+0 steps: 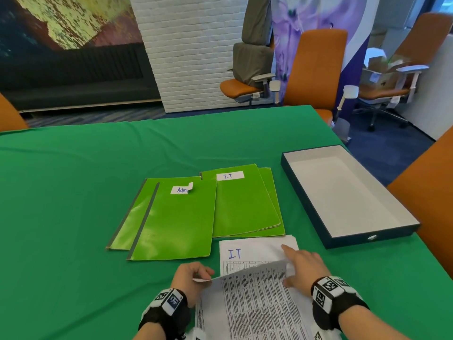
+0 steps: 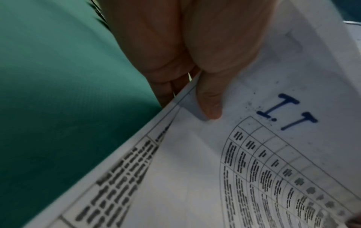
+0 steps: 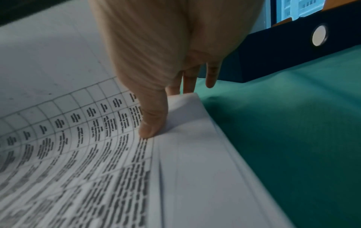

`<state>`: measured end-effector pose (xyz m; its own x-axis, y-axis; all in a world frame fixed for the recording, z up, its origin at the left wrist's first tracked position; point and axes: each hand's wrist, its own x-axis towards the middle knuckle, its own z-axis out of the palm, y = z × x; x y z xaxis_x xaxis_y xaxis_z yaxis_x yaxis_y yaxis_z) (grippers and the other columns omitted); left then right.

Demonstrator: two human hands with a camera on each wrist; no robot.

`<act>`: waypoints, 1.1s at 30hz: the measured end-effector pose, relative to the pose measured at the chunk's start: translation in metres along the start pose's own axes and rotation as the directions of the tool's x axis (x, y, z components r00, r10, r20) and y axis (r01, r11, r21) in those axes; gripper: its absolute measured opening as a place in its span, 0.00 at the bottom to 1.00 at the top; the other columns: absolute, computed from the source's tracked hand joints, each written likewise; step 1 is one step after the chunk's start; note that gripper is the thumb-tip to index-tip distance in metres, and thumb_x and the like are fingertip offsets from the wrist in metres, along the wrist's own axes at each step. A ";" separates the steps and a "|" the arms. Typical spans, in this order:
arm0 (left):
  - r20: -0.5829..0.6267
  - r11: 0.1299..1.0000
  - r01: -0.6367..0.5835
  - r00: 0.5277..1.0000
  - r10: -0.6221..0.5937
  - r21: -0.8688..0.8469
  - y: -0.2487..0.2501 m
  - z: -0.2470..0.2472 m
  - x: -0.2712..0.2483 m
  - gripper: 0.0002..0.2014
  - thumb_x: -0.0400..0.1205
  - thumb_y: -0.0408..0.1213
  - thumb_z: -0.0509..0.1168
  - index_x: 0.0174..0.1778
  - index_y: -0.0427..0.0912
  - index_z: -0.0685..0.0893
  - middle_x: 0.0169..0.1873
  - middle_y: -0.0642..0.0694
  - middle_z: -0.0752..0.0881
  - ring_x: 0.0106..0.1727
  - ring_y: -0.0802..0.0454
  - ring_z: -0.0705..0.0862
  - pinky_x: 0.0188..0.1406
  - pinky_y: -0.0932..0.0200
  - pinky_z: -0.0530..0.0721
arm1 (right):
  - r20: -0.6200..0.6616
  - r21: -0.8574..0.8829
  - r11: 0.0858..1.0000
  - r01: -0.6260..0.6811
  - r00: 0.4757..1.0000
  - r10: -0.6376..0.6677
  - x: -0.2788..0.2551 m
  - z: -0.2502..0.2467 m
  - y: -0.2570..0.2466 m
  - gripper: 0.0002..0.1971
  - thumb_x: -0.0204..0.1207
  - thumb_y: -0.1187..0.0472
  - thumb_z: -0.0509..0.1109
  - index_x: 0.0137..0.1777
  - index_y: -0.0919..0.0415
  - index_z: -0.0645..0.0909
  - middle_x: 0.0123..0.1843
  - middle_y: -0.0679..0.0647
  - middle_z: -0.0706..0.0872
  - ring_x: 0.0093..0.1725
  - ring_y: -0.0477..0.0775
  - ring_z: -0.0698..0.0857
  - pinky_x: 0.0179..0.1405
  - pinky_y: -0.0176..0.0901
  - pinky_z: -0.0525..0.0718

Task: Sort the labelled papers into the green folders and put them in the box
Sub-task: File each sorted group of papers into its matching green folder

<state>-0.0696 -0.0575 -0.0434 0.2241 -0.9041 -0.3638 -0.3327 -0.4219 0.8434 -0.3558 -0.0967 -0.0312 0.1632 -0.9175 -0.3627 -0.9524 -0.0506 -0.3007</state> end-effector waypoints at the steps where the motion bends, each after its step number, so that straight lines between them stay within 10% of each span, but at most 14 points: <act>1: 0.020 1.000 0.001 1.000 -0.001 -0.011 0.001 0.001 -0.001 0.20 0.67 0.06 0.60 0.20 0.35 0.78 0.41 0.40 0.87 0.42 0.42 0.84 0.41 0.59 0.86 | -0.005 0.012 1.000 -0.013 1.000 0.013 0.001 0.000 0.000 0.45 0.67 0.47 0.78 0.81 0.44 0.56 0.72 0.49 0.76 0.72 0.55 0.72 0.75 0.53 0.67; 3: 0.039 1.000 0.000 0.999 0.001 -0.028 0.005 0.005 -0.004 0.19 0.67 0.06 0.59 0.22 0.35 0.76 0.45 0.41 0.85 0.44 0.47 0.83 0.34 0.67 0.83 | 0.006 0.086 0.996 -0.022 1.000 0.021 0.001 -0.001 0.001 0.41 0.66 0.54 0.79 0.77 0.41 0.63 0.66 0.47 0.79 0.69 0.53 0.75 0.73 0.52 0.72; 8: 0.061 0.998 -0.011 0.998 0.015 -0.069 0.007 0.008 -0.003 0.21 0.67 0.09 0.64 0.19 0.39 0.74 0.60 0.47 0.78 0.65 0.50 0.75 0.57 0.50 0.78 | 0.082 0.501 0.864 0.039 0.992 -0.092 -0.010 -0.010 -0.002 0.22 0.73 0.69 0.72 0.56 0.40 0.76 0.53 0.38 0.85 0.57 0.38 0.82 0.65 0.43 0.82; 12: 0.079 0.996 0.012 0.997 -0.005 -0.088 0.008 0.009 -0.008 0.15 0.69 0.14 0.67 0.27 0.37 0.75 0.42 0.40 0.86 0.44 0.48 0.83 0.42 0.53 0.82 | 0.103 0.543 0.837 0.062 0.985 -0.139 -0.015 -0.015 -0.005 0.18 0.76 0.68 0.68 0.59 0.45 0.75 0.52 0.39 0.84 0.51 0.34 0.82 0.51 0.30 0.84; 15: 0.081 0.994 0.008 0.997 0.001 -0.113 0.007 0.007 -0.014 0.18 0.66 0.20 0.75 0.48 0.38 0.83 0.44 0.43 0.89 0.46 0.47 0.86 0.49 0.50 0.86 | 0.152 0.590 0.806 0.046 0.974 -0.167 -0.018 -0.016 -0.007 0.24 0.78 0.73 0.62 0.63 0.43 0.70 0.52 0.43 0.83 0.46 0.38 0.85 0.37 0.27 0.83; 17: 0.081 0.988 0.025 0.997 -0.013 -0.150 0.008 0.008 -0.019 0.19 0.65 0.21 0.76 0.49 0.42 0.85 0.44 0.46 0.89 0.47 0.51 0.87 0.49 0.54 0.86 | 0.123 0.632 0.774 0.042 0.980 -0.154 -0.016 -0.013 -0.005 0.30 0.77 0.76 0.60 0.69 0.41 0.68 0.62 0.46 0.81 0.58 0.44 0.84 0.48 0.30 0.85; 20: 0.090 0.992 -0.029 0.995 0.040 -0.119 0.014 0.006 -0.025 0.11 0.67 0.16 0.72 0.29 0.37 0.89 0.30 0.45 0.88 0.33 0.52 0.84 0.37 0.60 0.83 | -0.042 0.470 0.877 0.102 0.995 -0.093 -0.006 -0.003 0.003 0.36 0.77 0.75 0.62 0.79 0.44 0.61 0.81 0.44 0.61 0.80 0.46 0.60 0.78 0.38 0.59; 24: 0.078 0.894 0.060 0.997 -0.028 -0.445 0.013 0.001 -0.017 0.16 0.56 0.10 0.59 0.10 0.33 0.79 0.18 0.41 0.81 0.21 0.50 0.78 0.25 0.62 0.78 | 0.057 0.076 0.996 0.055 0.997 -0.059 0.001 0.011 0.011 0.46 0.76 0.64 0.67 0.83 0.49 0.38 0.85 0.45 0.43 0.84 0.51 0.45 0.83 0.53 0.46; 29: 0.136 0.810 0.129 0.989 -0.062 -0.572 0.013 -0.003 -0.018 0.03 0.42 0.21 0.61 0.10 0.30 0.78 0.19 0.35 0.82 0.23 0.44 0.79 0.23 0.60 0.82 | 0.021 -0.051 0.999 -0.011 1.000 0.013 0.015 0.036 0.026 0.50 0.71 0.59 0.68 0.81 0.44 0.33 0.85 0.52 0.55 0.84 0.56 0.49 0.82 0.63 0.45; 33: 0.125 0.827 0.131 0.989 -0.074 -0.547 0.014 0.002 -0.017 0.15 0.52 0.10 0.52 0.09 0.31 0.77 0.17 0.36 0.81 0.20 0.47 0.80 0.21 0.61 0.82 | 0.024 -0.077 0.997 0.020 1.000 -0.018 0.007 0.022 0.020 0.44 0.74 0.49 0.66 0.84 0.48 0.43 0.82 0.51 0.64 0.83 0.52 0.55 0.82 0.59 0.45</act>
<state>-0.0795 -0.0484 -0.0265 0.1316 -0.8718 -0.4718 0.2554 -0.4300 0.8659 -0.3683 -0.0956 -0.0596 0.1865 -0.9067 -0.3784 -0.9660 -0.0990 -0.2389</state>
